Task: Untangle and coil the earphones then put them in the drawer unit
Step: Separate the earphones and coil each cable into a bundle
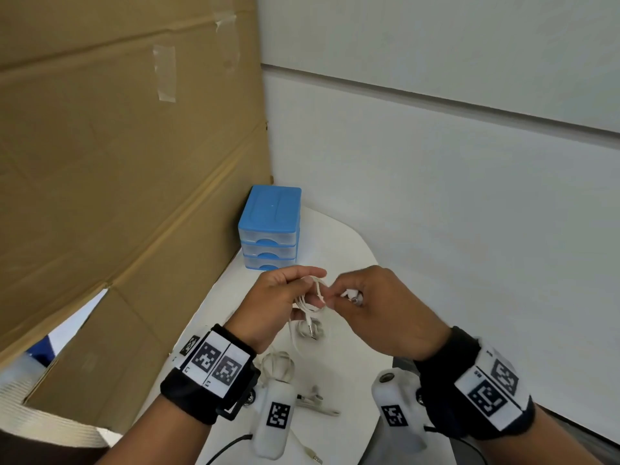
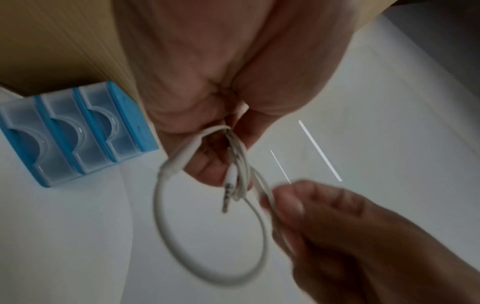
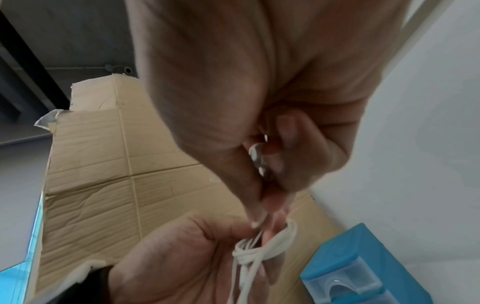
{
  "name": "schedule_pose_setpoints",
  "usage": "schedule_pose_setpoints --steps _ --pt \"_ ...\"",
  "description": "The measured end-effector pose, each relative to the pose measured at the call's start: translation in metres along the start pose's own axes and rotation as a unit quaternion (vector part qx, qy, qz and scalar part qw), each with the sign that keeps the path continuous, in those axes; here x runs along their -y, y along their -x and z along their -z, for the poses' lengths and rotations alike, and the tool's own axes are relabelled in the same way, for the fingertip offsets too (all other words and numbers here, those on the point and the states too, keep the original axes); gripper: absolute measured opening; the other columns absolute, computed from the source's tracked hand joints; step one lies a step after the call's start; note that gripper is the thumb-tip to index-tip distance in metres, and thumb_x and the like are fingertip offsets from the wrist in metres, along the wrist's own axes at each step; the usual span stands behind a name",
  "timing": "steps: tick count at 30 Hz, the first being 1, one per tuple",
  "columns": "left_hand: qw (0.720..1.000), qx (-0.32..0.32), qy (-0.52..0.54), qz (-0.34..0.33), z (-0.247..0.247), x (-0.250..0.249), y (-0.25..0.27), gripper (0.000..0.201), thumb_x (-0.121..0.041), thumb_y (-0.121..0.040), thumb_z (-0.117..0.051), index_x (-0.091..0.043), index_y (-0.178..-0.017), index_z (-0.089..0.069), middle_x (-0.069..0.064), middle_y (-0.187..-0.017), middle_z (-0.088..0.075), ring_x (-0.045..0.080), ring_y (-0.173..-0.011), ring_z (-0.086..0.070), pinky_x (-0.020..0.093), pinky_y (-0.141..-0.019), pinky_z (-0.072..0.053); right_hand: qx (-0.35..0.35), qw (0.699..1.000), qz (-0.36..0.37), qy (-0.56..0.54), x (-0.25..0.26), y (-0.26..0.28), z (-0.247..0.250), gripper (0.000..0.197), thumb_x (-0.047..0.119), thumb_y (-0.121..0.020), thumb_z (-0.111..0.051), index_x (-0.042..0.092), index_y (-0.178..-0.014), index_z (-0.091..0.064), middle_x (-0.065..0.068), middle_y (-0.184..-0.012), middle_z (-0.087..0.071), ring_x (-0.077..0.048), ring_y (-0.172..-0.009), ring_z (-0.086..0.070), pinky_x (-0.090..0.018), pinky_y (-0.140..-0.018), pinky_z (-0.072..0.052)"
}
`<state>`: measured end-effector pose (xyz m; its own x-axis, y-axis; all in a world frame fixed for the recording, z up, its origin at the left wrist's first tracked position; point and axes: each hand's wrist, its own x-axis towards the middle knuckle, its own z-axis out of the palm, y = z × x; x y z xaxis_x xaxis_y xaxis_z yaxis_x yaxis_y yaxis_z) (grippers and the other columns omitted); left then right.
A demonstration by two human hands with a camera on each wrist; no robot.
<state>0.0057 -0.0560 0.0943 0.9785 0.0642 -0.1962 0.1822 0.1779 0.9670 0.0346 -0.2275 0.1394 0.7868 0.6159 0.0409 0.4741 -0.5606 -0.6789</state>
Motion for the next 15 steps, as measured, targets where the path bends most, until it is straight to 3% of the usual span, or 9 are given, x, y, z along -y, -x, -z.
schedule_pose_setpoints --steps 4,7,9,11,12,15 --pt "0.999 -0.040 -0.003 -0.018 0.015 -0.001 -0.004 0.026 -0.005 -0.100 -0.044 -0.007 -0.112 -0.067 0.002 -0.083 -0.075 0.008 -0.069 -0.066 0.020 -0.059 -0.052 0.052 0.997 -0.032 0.041 0.001 0.012 0.012 0.019 0.012 -0.091 -0.057 0.017 -0.082 -0.072 0.023 -0.050 -0.055 0.004 -0.049 -0.054 -0.006 -0.050 -0.037" --pt "0.996 -0.009 -0.074 -0.056 0.016 0.000 -0.001 0.026 -0.003 -0.100 -0.044 -0.009 -0.110 -0.067 0.002 -0.086 -0.076 0.006 -0.077 -0.067 0.017 -0.071 -0.051 0.024 0.998 -0.033 0.052 0.006 0.017 0.019 0.018 0.013 -0.090 -0.059 0.017 -0.078 -0.072 0.028 -0.051 -0.055 0.008 -0.052 -0.054 -0.005 -0.053 -0.037" --pt "0.987 0.014 -0.133 -0.089 0.009 0.002 0.001 0.026 -0.004 -0.099 -0.047 -0.012 -0.109 -0.069 0.001 -0.088 -0.077 0.007 -0.085 -0.068 0.014 -0.081 -0.049 -0.011 0.998 -0.021 0.066 0.008 0.015 0.016 0.015 0.019 -0.089 -0.063 0.020 -0.078 -0.073 0.021 -0.046 -0.052 0.008 -0.052 -0.053 -0.006 -0.053 -0.037" --pt "0.978 0.026 -0.168 -0.117 0.001 0.004 0.003 0.026 -0.006 -0.099 -0.049 -0.018 -0.109 -0.071 0.000 -0.095 -0.077 0.018 -0.094 -0.068 0.025 -0.089 -0.051 -0.040 0.996 -0.003 0.081 0.010 0.011 0.009 0.013 0.023 -0.088 -0.064 0.022 -0.081 -0.075 0.018 -0.050 -0.052 0.004 -0.052 -0.053 -0.008 -0.053 -0.037" --pt "0.977 0.027 -0.169 -0.125 -0.002 0.005 0.004 0.028 -0.006 -0.098 -0.050 -0.021 -0.107 -0.072 0.000 -0.098 -0.077 0.022 -0.096 -0.068 0.032 -0.091 -0.051 -0.050 0.995 0.007 0.087 0.010 0.009 0.004 0.013 0.024 -0.089 -0.064 0.023 -0.083 -0.075 0.016 -0.058 -0.059 0.000 -0.054 -0.054 -0.009 -0.056 -0.039" --pt "0.978 0.018 -0.156 -0.135 -0.005 0.005 0.004 0.032 -0.004 -0.098 -0.050 -0.027 -0.105 -0.073 -0.004 -0.105 -0.076 0.013 -0.103 -0.069 0.030 -0.095 -0.051 -0.090 0.990 0.020 0.104 0.008 0.004 -0.011 0.014 0.022 -0.088 -0.062 0.021 -0.085 -0.075 0.001 -0.083 -0.074 -0.017 -0.072 -0.065 -0.033 -0.072 -0.052"
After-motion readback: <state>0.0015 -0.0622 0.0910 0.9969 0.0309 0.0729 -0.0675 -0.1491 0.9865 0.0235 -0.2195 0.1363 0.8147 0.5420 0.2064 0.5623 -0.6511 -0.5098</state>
